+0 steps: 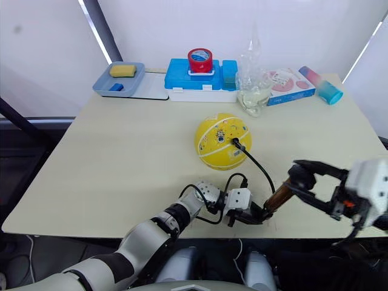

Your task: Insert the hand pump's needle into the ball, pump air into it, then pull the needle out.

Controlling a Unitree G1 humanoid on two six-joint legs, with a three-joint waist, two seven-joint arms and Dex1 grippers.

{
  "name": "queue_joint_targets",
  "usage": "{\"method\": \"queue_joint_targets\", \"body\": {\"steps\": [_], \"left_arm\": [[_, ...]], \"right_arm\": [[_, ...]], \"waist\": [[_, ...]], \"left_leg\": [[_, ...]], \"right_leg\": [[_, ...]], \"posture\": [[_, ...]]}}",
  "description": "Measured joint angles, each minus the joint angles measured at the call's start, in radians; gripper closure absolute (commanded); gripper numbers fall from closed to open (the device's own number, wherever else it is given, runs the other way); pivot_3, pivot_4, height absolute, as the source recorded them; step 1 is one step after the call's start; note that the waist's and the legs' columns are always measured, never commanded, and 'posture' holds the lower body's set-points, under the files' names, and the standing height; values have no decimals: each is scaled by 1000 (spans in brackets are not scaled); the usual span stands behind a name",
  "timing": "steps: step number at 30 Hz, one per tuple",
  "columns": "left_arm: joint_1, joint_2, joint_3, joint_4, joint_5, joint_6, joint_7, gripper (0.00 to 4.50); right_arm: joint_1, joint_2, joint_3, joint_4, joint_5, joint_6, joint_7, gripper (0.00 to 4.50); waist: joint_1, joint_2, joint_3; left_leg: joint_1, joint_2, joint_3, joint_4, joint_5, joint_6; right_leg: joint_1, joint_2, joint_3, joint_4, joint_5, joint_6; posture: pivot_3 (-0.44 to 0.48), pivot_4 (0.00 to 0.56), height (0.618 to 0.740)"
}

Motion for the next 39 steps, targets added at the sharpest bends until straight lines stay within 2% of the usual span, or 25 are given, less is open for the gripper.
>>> {"method": "queue_joint_targets", "body": {"steps": [8,20,22,24,27,29,32,39], "left_arm": [[0,-1,13,-1,-9,22,-13,3402],[-2,-7,51,-6,-33,72,-59,3402],[-2,-7,57,-6,-35,76,-65,2368],[-2,-6,67,-6,-49,79,-76,2142],[-2,10,91,-6,-73,79,-110,1231],[-2,14,103,-8,-87,79,-131,145],[-3,23,124,-32,-120,78,-187,0],[10,83,165,-162,-217,86,-331,0]], "right_arm": [[1,122,252,138,-255,-239,-19,2595],[4,146,284,144,-278,-292,-57,2595],[5,144,288,143,-279,-291,-59,2595],[5,142,292,141,-280,-292,-60,2595],[4,141,292,141,-281,-292,-61,2595],[3,141,292,141,-280,-292,-61,2595],[1,142,293,143,-280,-292,-61,2595],[-4,142,293,148,-274,-296,-61,2595]], "waist": [[0,0,0],[-5,0,-1],[-6,0,-1],[-8,1,-1],[-7,1,-1],[-6,1,-1],[-6,1,0],[-11,2,0]], "left_leg": [[0,0,0,0,0,0],[1,2,0,0,1,-1],[1,2,0,0,1,-1],[1,2,0,0,1,-1],[1,2,0,0,1,-1],[1,2,0,0,1,-1],[1,2,0,0,1,-1],[1,2,0,0,1,-2]], "right_leg": [[0,1,0,0,0,0],[0,3,0,1,0,-2],[0,3,0,1,0,-2],[0,3,0,1,0,-2],[0,3,0,1,0,-2],[0,2,0,0,0,-2],[0,3,0,1,0,-2],[0,2,0,1,0,-3]], "posture": [[0,150,737],[0,150,737],[0,150,737],[0,150,737],[0,150,737],[0,150,737],[0,150,737],[0,150,737]]}}
